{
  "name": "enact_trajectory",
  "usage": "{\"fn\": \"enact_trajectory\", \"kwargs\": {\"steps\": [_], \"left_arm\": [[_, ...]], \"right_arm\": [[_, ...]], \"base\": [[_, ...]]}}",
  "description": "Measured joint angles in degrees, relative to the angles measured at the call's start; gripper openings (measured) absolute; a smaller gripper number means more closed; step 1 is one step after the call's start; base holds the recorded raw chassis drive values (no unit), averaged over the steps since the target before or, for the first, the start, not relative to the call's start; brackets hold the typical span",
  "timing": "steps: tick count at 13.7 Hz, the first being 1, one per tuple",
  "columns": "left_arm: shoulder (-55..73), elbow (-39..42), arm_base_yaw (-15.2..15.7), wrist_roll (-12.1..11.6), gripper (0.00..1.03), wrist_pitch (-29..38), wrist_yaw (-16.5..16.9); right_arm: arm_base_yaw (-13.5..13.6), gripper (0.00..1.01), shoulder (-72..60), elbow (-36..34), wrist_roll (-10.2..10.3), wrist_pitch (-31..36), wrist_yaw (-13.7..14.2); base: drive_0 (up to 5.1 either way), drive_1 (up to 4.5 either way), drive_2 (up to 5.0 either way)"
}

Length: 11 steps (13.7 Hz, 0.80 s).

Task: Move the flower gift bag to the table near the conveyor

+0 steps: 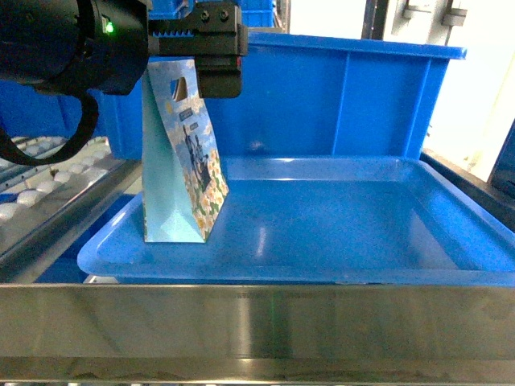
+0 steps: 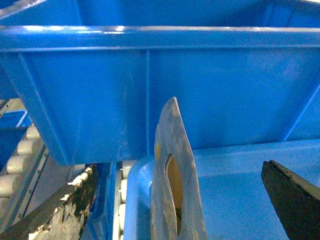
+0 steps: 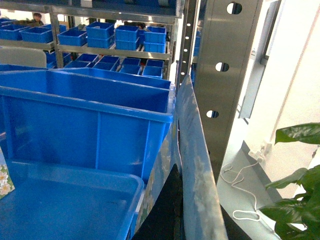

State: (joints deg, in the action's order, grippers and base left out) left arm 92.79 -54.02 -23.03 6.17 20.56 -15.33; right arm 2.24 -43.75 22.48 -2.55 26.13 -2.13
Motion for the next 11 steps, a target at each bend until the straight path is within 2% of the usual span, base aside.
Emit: {"fn": "enact_trajectory", "kwargs": {"steps": [2,3,7,9,10,11], "left_arm": [[1.7,-0.3,0.1,1.3,0.98,-1.3,0.0],[2.0,-0.4,0.2,1.7,0.93,-1.5,0.1],[3.0,-0.7,0.8,3.7,0.5,-2.8,0.6],[3.0,-0.7,0.8,3.6,0.29,-2.0,-1.0],[3.0,0.2,0.7,2.7,0.18,0.8,-1.2],[2.3,1.0,0.6,2.3,0.07,0.4,-1.8]], "right_arm": [[0.0,0.02,0.0,0.0,0.0,0.0,0.0],[0.0,0.02,0.0,0.0,0.0,0.0,0.0],[0.0,0.02,0.0,0.0,0.0,0.0,0.0],[0.0,0.02,0.0,0.0,0.0,0.0,0.0],[0.0,0.02,0.0,0.0,0.0,0.0,0.0],[0.0,0.02,0.0,0.0,0.0,0.0,0.0]], "base": [[0.0,0.0,0.0],[0.0,0.0,0.0],[0.0,0.0,0.0],[0.0,0.0,0.0],[0.0,0.0,0.0],[0.0,0.0,0.0]]}}
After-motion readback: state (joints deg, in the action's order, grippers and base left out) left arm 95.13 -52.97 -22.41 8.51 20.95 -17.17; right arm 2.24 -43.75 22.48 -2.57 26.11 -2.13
